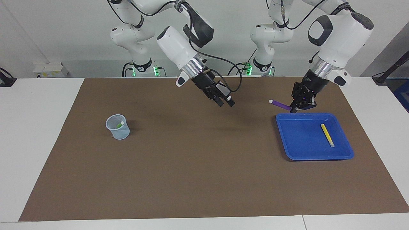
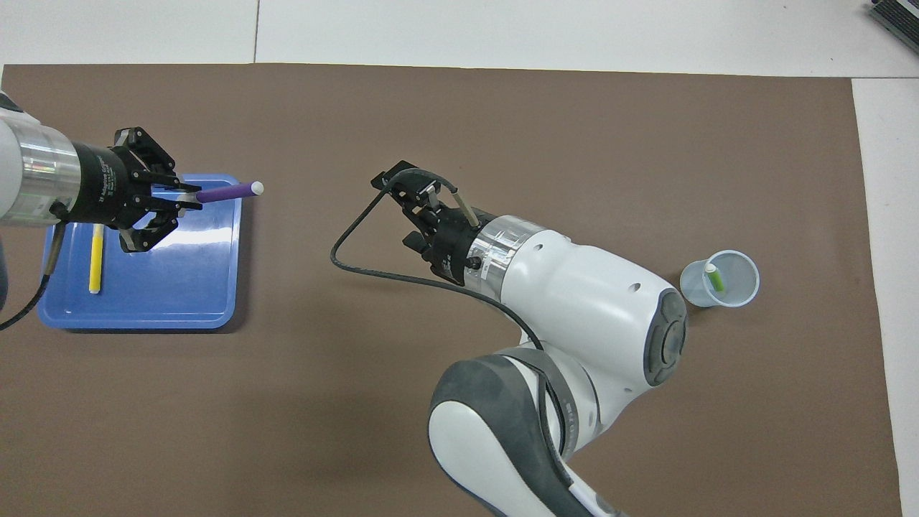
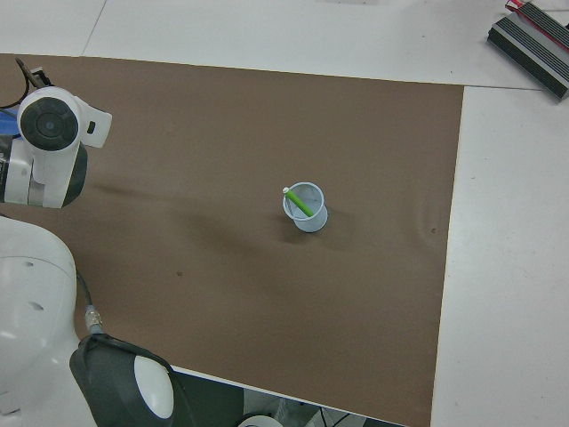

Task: Transfer and insert pens with both arms
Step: 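Lift the purple pen with the left gripper while the right gripper approaches, then grasp the purple pen's free end with the right gripper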

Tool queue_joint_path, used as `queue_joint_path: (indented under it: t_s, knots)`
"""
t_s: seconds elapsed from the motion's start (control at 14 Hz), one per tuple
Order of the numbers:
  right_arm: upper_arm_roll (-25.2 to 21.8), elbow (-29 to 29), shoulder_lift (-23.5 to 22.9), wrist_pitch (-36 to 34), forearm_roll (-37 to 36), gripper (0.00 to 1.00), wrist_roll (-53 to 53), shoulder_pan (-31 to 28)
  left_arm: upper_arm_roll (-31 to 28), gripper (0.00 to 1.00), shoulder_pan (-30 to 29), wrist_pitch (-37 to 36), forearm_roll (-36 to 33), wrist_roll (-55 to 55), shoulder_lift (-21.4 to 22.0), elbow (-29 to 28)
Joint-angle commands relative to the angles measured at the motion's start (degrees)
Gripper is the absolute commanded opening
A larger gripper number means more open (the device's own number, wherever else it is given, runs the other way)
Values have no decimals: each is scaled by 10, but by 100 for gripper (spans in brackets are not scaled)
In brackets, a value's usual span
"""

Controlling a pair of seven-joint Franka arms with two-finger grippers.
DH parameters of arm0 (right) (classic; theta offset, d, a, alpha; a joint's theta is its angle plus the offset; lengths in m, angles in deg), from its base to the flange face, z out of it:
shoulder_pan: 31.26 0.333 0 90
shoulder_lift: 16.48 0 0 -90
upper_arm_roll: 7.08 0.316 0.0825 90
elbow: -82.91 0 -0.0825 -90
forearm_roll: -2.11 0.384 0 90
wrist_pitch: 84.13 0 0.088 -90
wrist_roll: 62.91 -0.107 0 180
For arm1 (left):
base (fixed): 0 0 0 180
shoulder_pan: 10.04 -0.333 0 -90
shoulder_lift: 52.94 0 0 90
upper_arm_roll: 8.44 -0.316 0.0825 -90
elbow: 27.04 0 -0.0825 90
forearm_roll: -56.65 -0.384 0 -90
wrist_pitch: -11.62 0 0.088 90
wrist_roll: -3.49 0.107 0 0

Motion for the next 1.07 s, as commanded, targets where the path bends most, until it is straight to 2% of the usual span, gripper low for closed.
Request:
queue_joint_path:
  t_s: [0.0,0.29,0.57,0.79,1.0]
  knots:
    - [1,7,5,1,12,100,-7,15,14,0,3,-2,3,-102,21,-14]
    - [2,21,7,3,4,100,-5,37,25,0,32,-1,4,-199,33,-32]
    - [2,55,1,4,4,100,-7,38,26,0,44,-2,4,-234,48,-41]
    - [1,64,-1,4,-13,96,0,38,26,0,49,-6,4,-252,63,-51]
    - [3,66,-21,54,-38,96,-4,48,27,0,55,-1,4,-261,76,-65]
